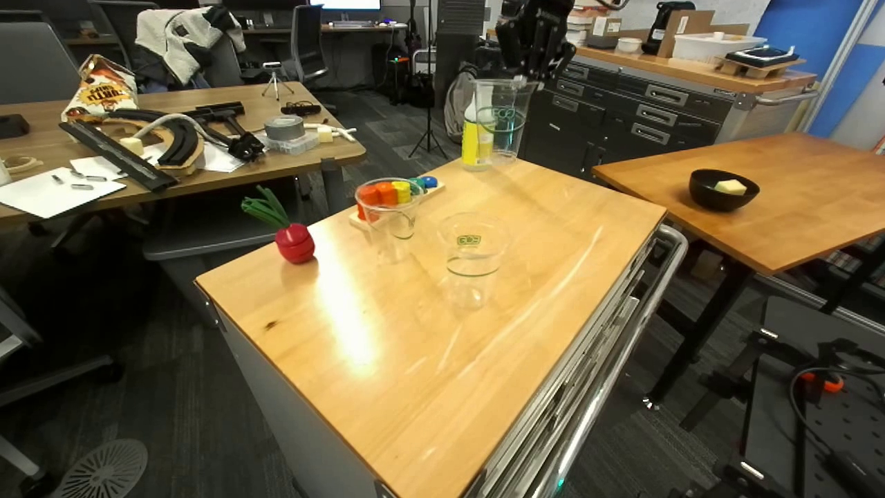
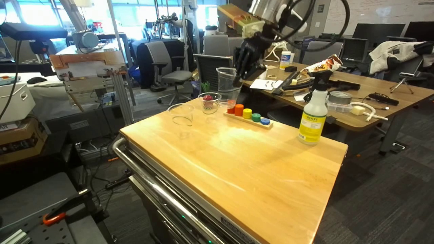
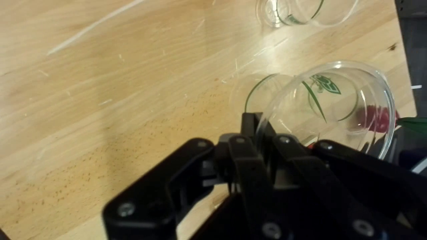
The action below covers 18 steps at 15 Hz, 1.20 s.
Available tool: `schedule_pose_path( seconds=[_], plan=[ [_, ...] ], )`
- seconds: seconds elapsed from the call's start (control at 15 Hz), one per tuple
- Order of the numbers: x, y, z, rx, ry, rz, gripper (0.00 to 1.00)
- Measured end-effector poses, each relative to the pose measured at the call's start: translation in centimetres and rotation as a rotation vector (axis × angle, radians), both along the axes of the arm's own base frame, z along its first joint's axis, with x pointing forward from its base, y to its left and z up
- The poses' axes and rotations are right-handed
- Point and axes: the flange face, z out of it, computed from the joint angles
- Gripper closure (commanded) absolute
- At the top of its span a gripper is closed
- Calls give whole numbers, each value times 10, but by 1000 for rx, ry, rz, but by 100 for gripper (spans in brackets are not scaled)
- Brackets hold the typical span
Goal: Stack the three clear cups together
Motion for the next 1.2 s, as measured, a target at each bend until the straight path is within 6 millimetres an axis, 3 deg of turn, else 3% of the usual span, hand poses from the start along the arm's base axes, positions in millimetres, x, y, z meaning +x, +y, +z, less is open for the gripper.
schedule_pose_path(
  seconds=[0.2, 0.4, 0.8, 1.2],
  plan=[
    [-27, 27, 45, 0, -31, 41, 99],
    [-54, 70, 60, -10, -32, 115, 99],
    [-94, 143, 39, -68, -7, 277, 99],
    [-96, 179, 27, -97, -115, 330, 99]
  ],
)
